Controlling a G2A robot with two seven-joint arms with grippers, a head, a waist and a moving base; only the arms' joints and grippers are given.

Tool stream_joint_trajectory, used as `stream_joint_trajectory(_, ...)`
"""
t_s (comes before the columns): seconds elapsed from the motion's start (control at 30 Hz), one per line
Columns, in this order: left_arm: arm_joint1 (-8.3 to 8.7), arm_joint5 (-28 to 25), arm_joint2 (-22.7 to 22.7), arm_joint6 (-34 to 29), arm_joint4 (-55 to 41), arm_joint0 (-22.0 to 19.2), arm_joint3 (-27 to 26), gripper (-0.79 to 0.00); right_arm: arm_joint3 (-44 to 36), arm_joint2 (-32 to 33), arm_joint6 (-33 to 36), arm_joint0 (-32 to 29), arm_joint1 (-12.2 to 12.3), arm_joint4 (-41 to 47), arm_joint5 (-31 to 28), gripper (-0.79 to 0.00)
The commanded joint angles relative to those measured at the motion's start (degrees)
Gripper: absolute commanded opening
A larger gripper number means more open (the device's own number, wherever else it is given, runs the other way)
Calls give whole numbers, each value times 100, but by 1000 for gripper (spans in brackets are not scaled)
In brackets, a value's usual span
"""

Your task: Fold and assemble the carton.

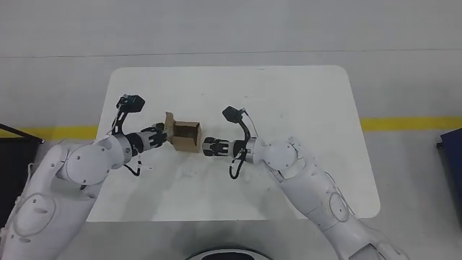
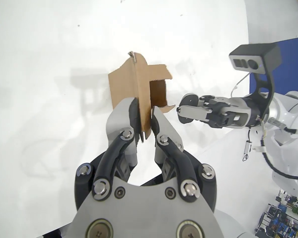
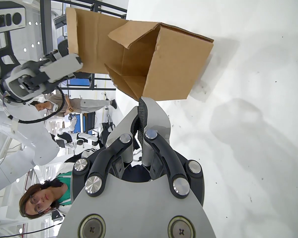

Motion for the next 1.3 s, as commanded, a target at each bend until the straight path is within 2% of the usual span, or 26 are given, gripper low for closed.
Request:
stream_joint_trajectory(0.0,0,-131,-220,216,-387,120,-66,0,20,-31,3,29,-5,2,-7,-785)
stream_joint_trajectory(0.17,42,-203,-638,285,-518,398,-13,0,13,-73,10,78,-8,-16,9,-785)
stream_joint_trajectory(0.2,50,-204,-667,272,-458,411,18,-65,6,-77,13,82,-7,-13,10,-785)
stream_joint_trajectory(0.23,56,-197,-674,244,-406,418,59,-188,4,-79,14,85,-6,-9,11,-785)
stream_joint_trajectory(0.3,62,-195,-631,181,-283,387,143,-345,4,-84,12,90,-5,-5,16,-785)
stream_joint_trajectory(0.33,62,-213,-585,169,-199,359,177,-379,3,-88,13,91,-5,-1,10,-785)
stream_joint_trajectory(0.47,35,-249,-371,206,-214,224,304,-422,28,-100,3,96,-3,11,9,-785)
stream_joint_trajectory(0.6,8,-136,-145,234,-46,37,529,-739,31,-101,-18,91,2,16,25,-785)
stream_joint_trajectory(0.63,-1,-124,-98,258,-54,-4,583,-785,26,-98,-25,89,4,6,33,-785)
stream_joint_trajectory(0.93,-45,-121,81,321,-148,-176,757,-785,-57,-79,-54,50,25,-27,86,-785)
stream_joint_trajectory(1.27,-38,-328,151,150,-57,-186,646,-785,-38,-182,-69,123,9,-29,121,-785)
